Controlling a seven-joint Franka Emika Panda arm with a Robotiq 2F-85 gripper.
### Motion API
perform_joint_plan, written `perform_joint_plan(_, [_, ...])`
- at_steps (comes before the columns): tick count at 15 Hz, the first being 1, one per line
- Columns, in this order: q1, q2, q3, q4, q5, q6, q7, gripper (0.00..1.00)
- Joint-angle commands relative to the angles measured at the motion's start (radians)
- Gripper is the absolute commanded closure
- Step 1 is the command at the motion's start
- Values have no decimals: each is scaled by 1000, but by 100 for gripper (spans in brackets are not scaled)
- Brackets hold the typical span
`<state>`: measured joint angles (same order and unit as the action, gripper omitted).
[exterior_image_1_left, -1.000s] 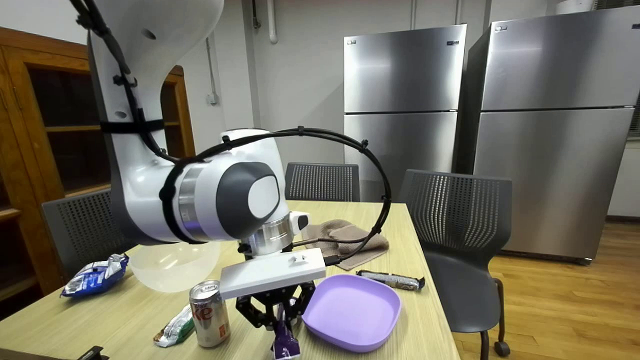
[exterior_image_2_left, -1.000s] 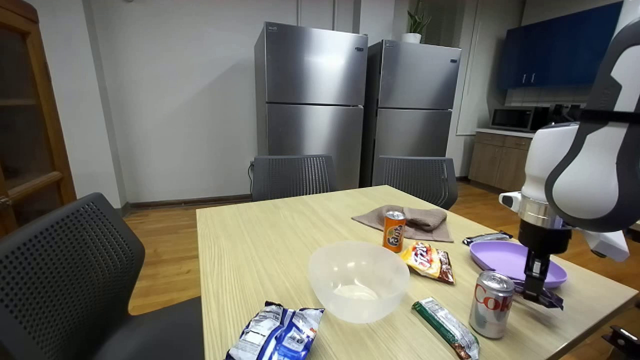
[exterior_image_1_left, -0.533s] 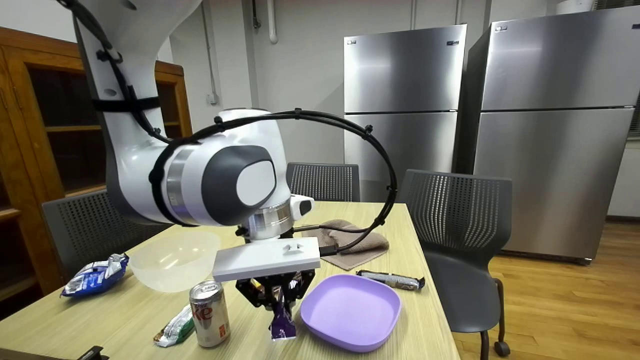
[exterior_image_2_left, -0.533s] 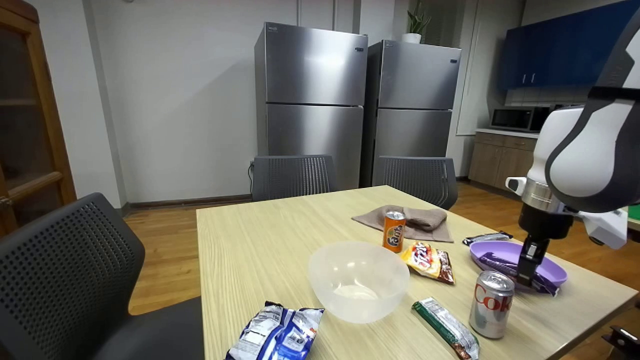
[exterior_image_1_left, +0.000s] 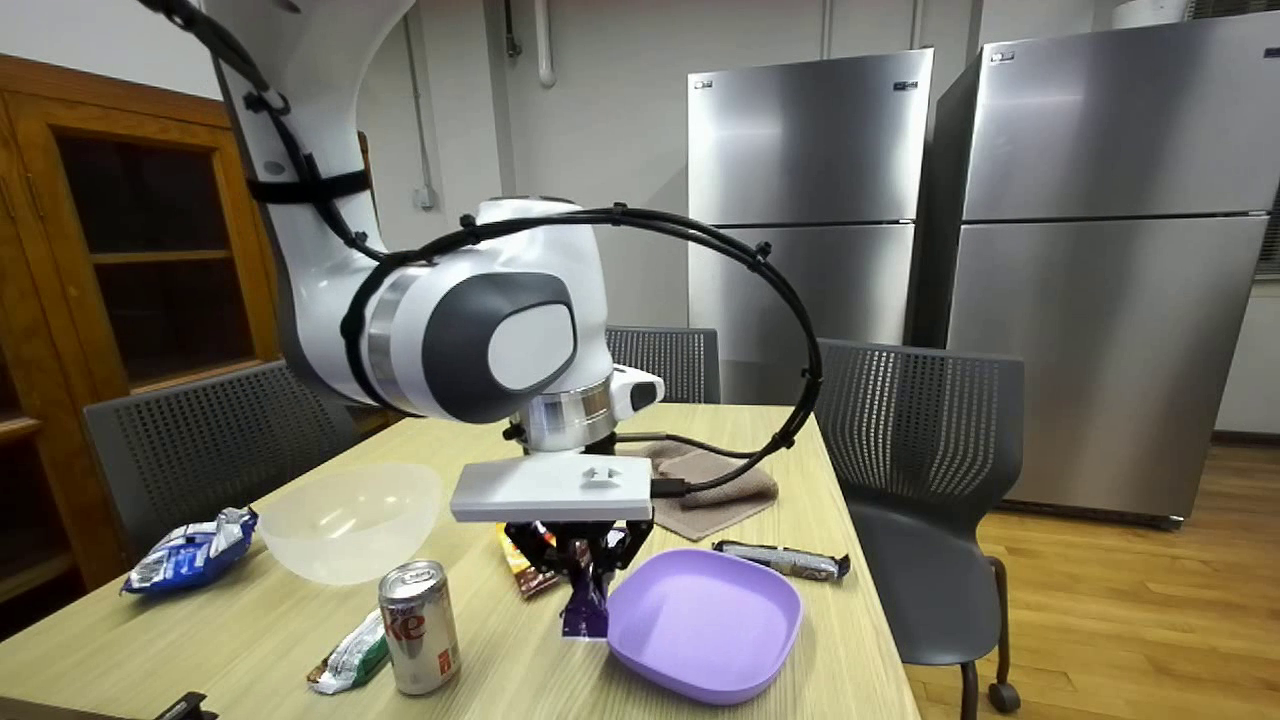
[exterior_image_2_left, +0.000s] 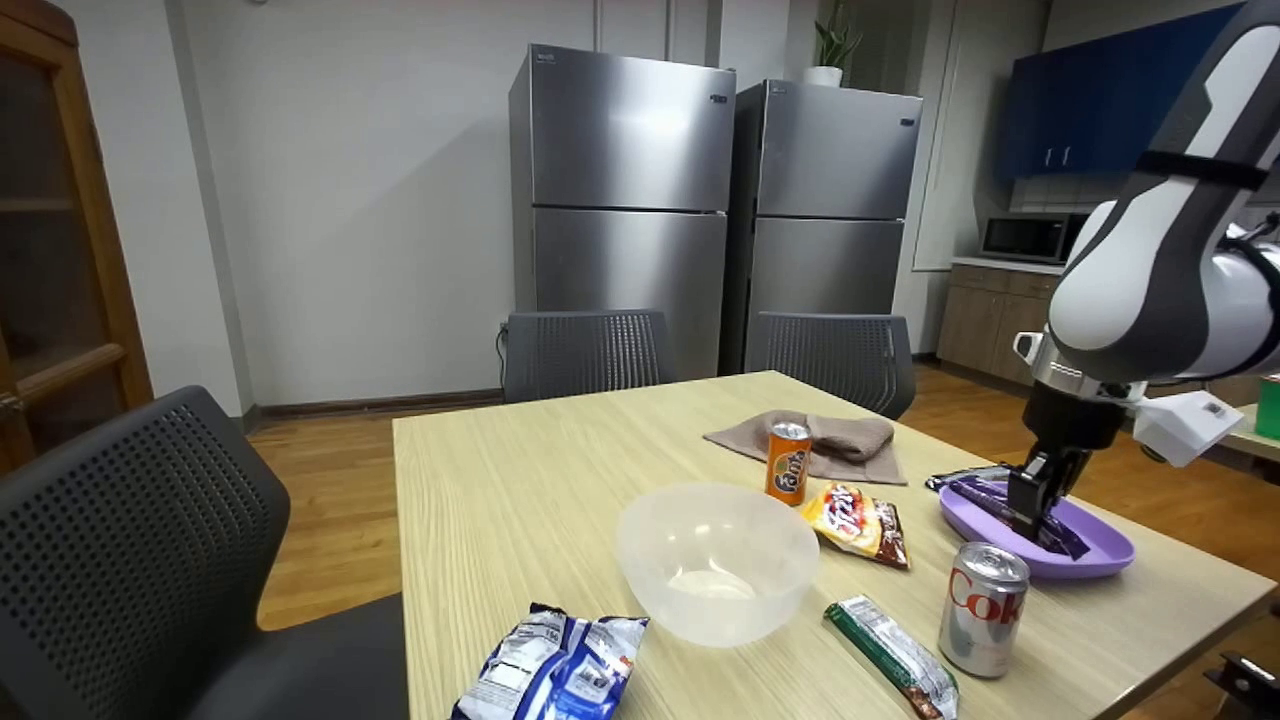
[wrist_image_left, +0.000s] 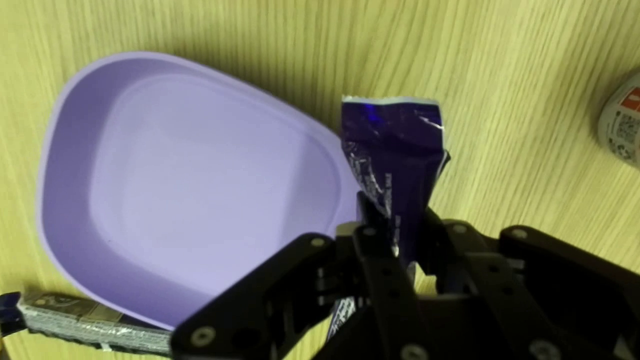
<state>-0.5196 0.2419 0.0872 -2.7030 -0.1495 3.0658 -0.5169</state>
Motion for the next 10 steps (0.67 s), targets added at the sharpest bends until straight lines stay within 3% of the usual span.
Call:
perform_joint_plan(1, [13,15,-10,84,58,-74,4,96])
perform_joint_plan(7, [72,106,-62,212,103,-135,41,96])
perform_joint_plan(10, [59,114,-73,234,132,-176,50,96])
